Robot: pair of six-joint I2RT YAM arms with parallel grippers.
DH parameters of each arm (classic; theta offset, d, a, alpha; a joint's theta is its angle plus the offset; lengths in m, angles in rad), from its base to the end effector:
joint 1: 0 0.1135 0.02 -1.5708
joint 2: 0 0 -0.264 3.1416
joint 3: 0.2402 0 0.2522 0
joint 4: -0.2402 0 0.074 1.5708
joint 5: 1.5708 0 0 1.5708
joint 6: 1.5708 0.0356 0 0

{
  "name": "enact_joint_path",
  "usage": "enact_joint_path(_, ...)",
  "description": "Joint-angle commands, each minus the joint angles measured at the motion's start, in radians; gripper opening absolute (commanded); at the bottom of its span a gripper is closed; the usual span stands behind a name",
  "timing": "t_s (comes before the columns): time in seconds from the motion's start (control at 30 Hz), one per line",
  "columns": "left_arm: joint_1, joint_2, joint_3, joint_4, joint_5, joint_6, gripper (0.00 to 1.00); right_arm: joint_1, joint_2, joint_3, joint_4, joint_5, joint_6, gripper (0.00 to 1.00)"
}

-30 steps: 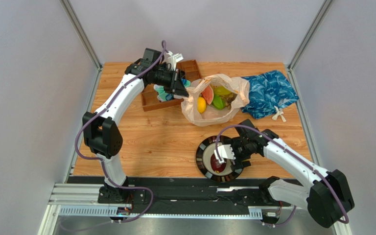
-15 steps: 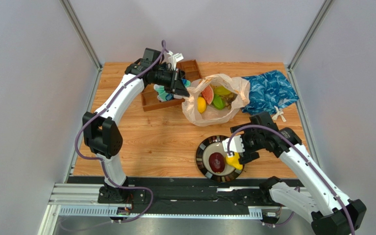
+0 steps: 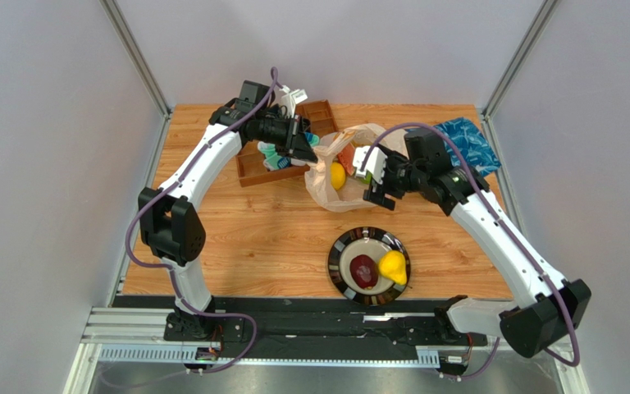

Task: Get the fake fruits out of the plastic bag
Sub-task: Adjust the plastic bag at the center of the board.

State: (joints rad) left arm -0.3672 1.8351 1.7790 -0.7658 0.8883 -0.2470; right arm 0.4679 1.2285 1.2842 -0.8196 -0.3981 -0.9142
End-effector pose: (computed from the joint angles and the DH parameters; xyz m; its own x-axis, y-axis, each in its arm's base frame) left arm 0.3658 -0.1703 0.3439 -0.8388 0.1574 -0.5212 0.5306 0.4512 -0.7176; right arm 0.2167 0.1250 0.3618 0.1503 -0.7421 -0.6532 -0.8953 0.1780 -0.4083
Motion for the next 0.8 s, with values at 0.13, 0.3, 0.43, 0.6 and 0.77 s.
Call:
enact_joint_path(0.13,-0.003,-0.046,-0.001,-0.009,-0.023,0.026,0.02,-0.006,0.141,-0.005,0.368,0.102,0.282,0.55)
enact_joint_path(0.3,-0.003,-0.074,-0.013,-0.020,-0.037,0.046,0.00,-0.005,0.259,0.006,0.363,0.159,0.327,0.45)
enact_joint_path(0.43,-0.003,-0.095,-0.033,-0.020,-0.038,0.045,0.00,-0.002,0.269,-0.074,0.376,0.188,0.354,0.44)
enact_joint_path(0.6,-0.006,-0.125,-0.076,-0.017,-0.032,0.040,0.00,0.026,0.267,-0.146,0.280,0.200,0.386,0.43)
enact_joint_path(0.77,-0.016,-0.143,-0.101,-0.024,-0.028,0.043,0.00,0.026,0.293,-0.119,0.307,0.226,0.391,0.46)
